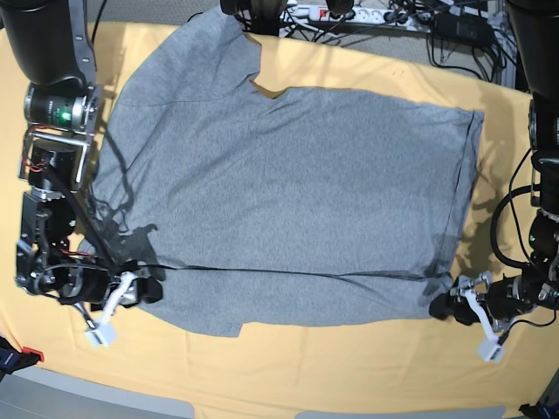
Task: Layout the t-shirt on the table in an organized manner, then fold the t-shirt properly
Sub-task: 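Lay the stretched hem down and open both grippers, then grasp the shirt's shoulder corners with both grippers and pull them apart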
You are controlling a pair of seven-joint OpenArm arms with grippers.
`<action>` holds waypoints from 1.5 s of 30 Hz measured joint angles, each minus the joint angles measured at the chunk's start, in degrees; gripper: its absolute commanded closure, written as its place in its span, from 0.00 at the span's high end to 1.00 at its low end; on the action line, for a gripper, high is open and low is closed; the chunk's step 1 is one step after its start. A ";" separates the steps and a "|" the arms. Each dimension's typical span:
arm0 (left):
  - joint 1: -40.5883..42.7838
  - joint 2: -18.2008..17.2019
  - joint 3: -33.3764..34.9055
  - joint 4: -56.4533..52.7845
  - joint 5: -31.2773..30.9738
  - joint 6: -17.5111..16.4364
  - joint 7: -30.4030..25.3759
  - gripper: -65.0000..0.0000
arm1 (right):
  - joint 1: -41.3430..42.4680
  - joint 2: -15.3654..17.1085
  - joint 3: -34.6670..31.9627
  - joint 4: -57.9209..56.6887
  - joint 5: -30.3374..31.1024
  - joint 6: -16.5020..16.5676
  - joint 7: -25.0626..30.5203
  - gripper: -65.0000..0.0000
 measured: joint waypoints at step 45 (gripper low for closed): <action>13.20 -18.91 -25.77 1.29 -31.91 -0.13 32.81 0.66 | -63.52 -8.44 36.94 45.88 31.61 0.00 -21.22 0.51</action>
